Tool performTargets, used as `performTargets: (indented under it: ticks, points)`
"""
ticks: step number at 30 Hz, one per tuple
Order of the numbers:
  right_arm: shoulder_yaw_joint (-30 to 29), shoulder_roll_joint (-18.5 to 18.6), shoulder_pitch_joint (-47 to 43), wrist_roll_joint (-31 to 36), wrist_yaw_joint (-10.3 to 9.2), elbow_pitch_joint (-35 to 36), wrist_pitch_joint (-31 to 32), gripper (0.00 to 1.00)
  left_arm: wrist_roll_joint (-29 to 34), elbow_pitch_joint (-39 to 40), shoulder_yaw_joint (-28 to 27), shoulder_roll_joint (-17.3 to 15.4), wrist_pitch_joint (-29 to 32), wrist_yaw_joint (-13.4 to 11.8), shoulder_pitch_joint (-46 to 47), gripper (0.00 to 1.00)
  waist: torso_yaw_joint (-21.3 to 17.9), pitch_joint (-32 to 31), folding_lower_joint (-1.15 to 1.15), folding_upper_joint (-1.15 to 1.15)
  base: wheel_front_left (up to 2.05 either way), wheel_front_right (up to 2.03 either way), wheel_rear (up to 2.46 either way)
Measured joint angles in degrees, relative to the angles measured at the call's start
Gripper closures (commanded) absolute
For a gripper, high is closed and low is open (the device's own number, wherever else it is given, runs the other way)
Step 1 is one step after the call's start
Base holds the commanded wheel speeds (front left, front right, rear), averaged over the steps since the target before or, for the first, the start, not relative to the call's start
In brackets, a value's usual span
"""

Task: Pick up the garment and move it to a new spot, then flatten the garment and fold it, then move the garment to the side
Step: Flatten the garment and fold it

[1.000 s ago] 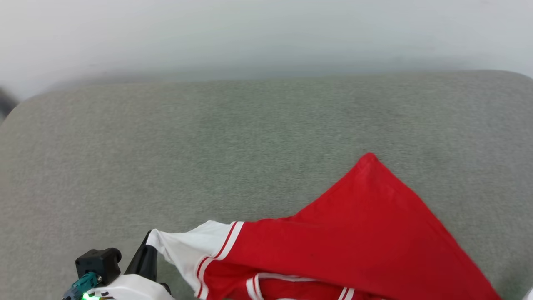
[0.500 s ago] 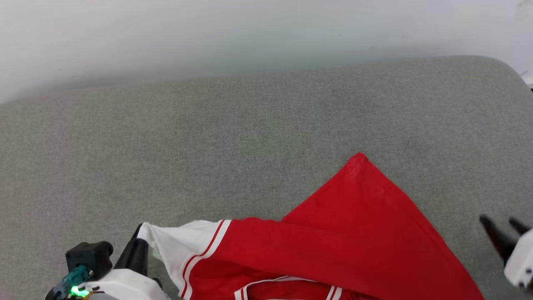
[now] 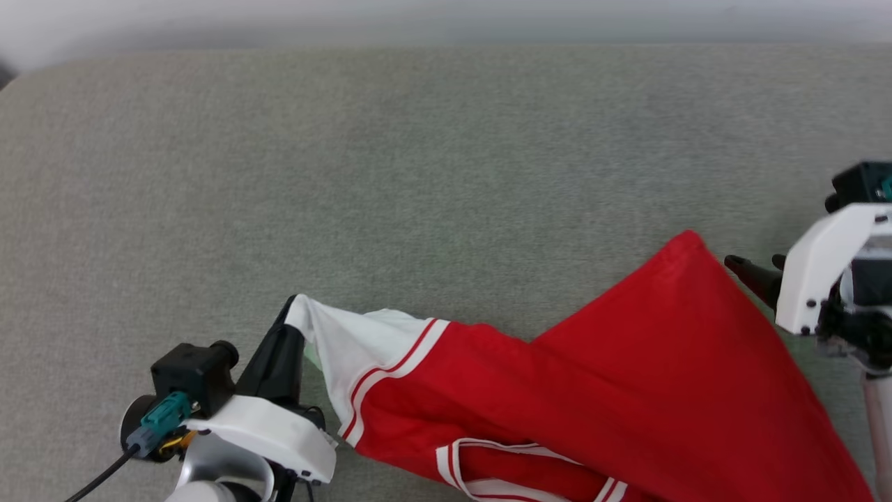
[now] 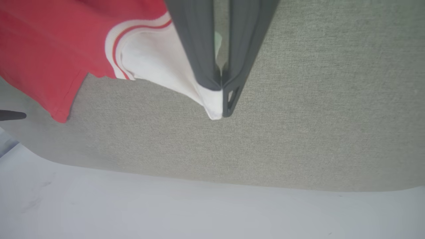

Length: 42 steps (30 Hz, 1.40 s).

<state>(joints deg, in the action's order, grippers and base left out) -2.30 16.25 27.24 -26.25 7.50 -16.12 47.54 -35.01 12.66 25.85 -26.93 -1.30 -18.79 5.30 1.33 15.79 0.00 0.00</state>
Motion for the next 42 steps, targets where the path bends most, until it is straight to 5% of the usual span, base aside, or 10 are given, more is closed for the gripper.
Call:
performTargets:
  ticks: [4,13,15,16,30,42]
  points:
    - [1.54,-0.03,4.65,1.69,0.01,-1.43,9.09,0.0,0.08,-0.8,1.01,1.02,-0.89,1.21,2.19,1.0,2.25,2.27,0.0,0.0,0.0,0.0,0.0]
    - [2.13,-0.35,7.61,4.66,0.01,-5.69,14.62,0.0,0.07,-3.61,2.25,3.27,-2.43,2.98,4.8,1.0,5.64,5.66,0.0,0.0,0.0,0.0,0.0]
    - [2.16,-0.29,7.63,4.66,0.0,-6.22,14.96,0.61,0.01,-4.01,2.37,3.54,-2.69,3.16,5.1,1.0,6.08,5.73,0.0,0.0,0.0,0.0,0.0]
    - [2.27,-0.21,7.62,4.6,0.0,-6.43,15.02,1.0,-0.02,-4.26,2.41,3.61,-2.86,3.18,5.25,1.0,6.21,5.62,0.0,0.0,0.0,0.0,0.0]
    - [7.28,1.6,6.8,1.48,0.0,-5.87,9.28,1.0,-0.52,-5.6,1.91,1.51,-2.75,4.07,5.07,1.0,5.74,0.4,0.0,0.0,0.0,0.0,0.0]
    - [7.8,5.06,14.36,3.14,0.0,-2.43,0.46,1.0,1.47,-6.55,-0.87,-4.53,3.58,8.67,23.11,1.0,2.08,-9.21,0.0,0.0,0.0,0.0,0.0]
